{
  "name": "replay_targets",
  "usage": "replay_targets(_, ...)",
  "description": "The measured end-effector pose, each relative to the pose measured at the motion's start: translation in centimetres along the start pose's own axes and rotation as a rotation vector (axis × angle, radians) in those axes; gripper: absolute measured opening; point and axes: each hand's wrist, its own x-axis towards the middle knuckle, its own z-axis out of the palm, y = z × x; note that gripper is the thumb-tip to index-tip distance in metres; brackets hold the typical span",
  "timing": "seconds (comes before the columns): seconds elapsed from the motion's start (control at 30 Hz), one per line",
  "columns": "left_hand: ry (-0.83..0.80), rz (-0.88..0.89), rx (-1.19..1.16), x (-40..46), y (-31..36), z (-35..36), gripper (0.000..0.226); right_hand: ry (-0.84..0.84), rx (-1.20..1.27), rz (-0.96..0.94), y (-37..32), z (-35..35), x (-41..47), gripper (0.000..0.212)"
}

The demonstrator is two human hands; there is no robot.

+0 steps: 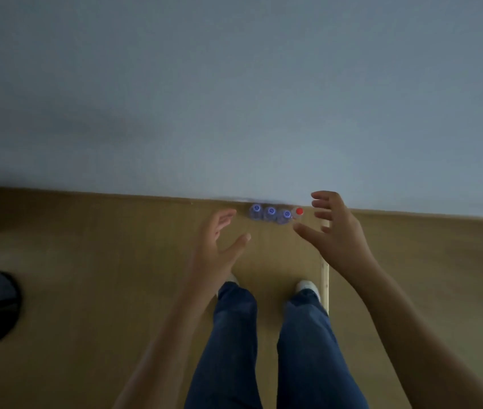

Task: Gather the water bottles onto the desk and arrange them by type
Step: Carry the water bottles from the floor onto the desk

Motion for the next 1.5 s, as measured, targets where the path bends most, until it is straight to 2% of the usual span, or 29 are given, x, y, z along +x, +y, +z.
replay_targets(0.17,0.011,0.078,0.016,4.6,-3.9,0.2,0.042,0.084,0.019,0.061,1.9,3.4,2.1,0.056)
replay_targets(0.3,-0.015,0.098,0.024,8.7,-10.3,2.6,0.043,0.141,0.018,0.074,5.9,7.2,5.0,0.056)
replay_targets(0.77,0.006,0.136,-0.035,27.0,-42.4,14.4,0.041,0.225,0.082,0.081,33.2,26.6,22.5,0.053)
replay_targets(0.9,-0.065,0.218,0.005,32.8,-48.6,17.8,0.048,0.278,0.121,0.091,39.3,30.7,27.4,0.064)
replay_targets(1.13,-0.167,0.371,0.075,40.0,-53.7,22.6,0.064,0.369,0.087,0.122,45.0,35.1,32.4,0.069)
replay_targets(1.3,-0.218,0.403,0.070,42.6,-54.8,24.7,0.049,0.397,0.092,0.137,46.8,36.7,34.9,0.065)
replay_targets(1.5,-0.222,0.409,0.017,44.2,-56.2,25.9,0.056,0.486,0.064,0.139,47.5,38.2,35.3,0.061)
